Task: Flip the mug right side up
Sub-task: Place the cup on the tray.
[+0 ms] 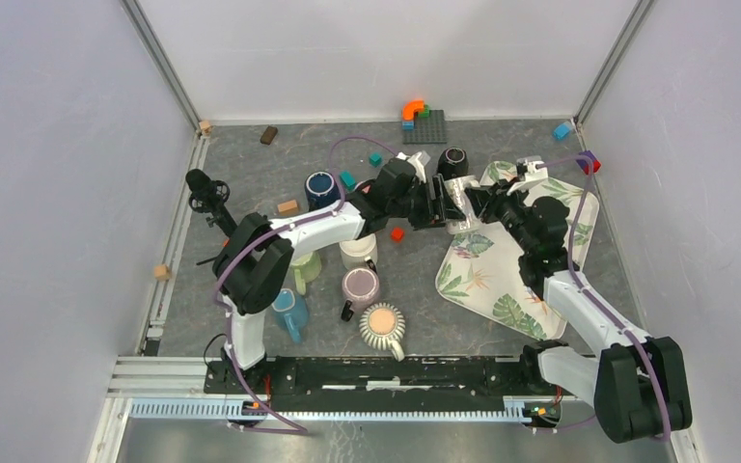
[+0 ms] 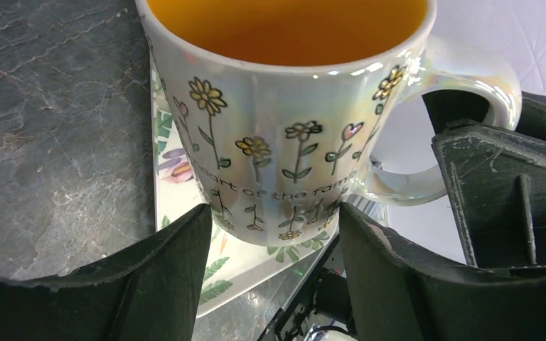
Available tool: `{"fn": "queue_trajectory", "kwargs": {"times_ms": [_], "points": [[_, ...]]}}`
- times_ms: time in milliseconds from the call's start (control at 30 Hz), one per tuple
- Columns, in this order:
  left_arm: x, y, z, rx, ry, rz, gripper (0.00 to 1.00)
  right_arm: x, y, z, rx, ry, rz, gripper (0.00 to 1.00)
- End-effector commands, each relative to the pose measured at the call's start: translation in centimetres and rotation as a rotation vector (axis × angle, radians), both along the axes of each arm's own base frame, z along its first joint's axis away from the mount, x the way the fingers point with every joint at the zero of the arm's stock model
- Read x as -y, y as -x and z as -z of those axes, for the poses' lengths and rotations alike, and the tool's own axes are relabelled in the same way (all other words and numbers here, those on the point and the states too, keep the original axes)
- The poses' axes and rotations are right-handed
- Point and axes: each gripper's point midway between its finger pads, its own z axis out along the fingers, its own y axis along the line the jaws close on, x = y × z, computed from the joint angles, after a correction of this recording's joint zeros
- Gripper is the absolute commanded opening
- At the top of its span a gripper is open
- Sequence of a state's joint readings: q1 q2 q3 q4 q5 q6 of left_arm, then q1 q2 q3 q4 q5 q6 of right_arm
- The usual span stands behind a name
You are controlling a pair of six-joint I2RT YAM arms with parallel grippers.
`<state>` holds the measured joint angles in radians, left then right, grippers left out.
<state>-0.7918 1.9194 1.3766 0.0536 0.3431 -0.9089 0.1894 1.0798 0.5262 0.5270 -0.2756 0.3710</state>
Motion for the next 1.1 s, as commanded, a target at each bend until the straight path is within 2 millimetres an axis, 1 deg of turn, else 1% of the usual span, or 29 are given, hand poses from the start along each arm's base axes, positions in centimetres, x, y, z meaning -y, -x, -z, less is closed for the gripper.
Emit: {"fn": "queue_trajectory", "kwargs": {"times_ms": [0,100,200,267,400,467,600,733,800,933,1067], "points": [[1.6,-0.9,-0.6,0.078,-0.008,0.002,0.71,0.0,-0.1,-7.0,0.237,-0.088,0.009,0.0],[1.7,-1.2,0.4,0.088,-0.04,-0.02,0.71,0.1,-0.2,-6.7,0.231,-0.099,0.015,0.0],[2.1,-2.0,1.3,0.09,-0.056,-0.038,0.71,0.5,-0.1,-5.7,0.213,-0.098,0.04,0.0],[2.7,-2.2,1.8,0.092,-0.063,-0.035,0.71,0.9,0.0,-4.8,0.203,-0.092,0.058,0.0],[4.3,-2.1,3.0,0.106,-0.092,-0.005,0.71,1.2,0.6,-2.7,0.191,-0.068,0.065,0.0],[4.8,-2.0,3.8,0.105,-0.109,0.002,0.71,1.4,1.2,-1.9,0.195,-0.081,0.074,0.0],[4.8,-1.8,5.1,0.096,-0.147,0.006,0.7,1.6,1.9,-0.3,0.176,-0.084,0.079,0.0],[4.5,-1.5,5.6,0.102,-0.168,0.01,0.69,2.2,2.4,0.9,0.153,-0.088,0.112,0.0],[4.1,-1.2,5.7,0.098,-0.174,0.009,0.69,2.3,2.4,1.4,0.132,-0.085,0.116,0.04],[3.1,-1.0,4.8,0.125,-0.185,-0.004,0.68,2.5,2.6,1.9,0.111,-0.086,0.126,0.09],[2.6,-0.7,4.4,0.132,-0.197,-0.001,0.64,2.5,3.2,2.4,0.095,-0.096,0.122,0.1]]}}
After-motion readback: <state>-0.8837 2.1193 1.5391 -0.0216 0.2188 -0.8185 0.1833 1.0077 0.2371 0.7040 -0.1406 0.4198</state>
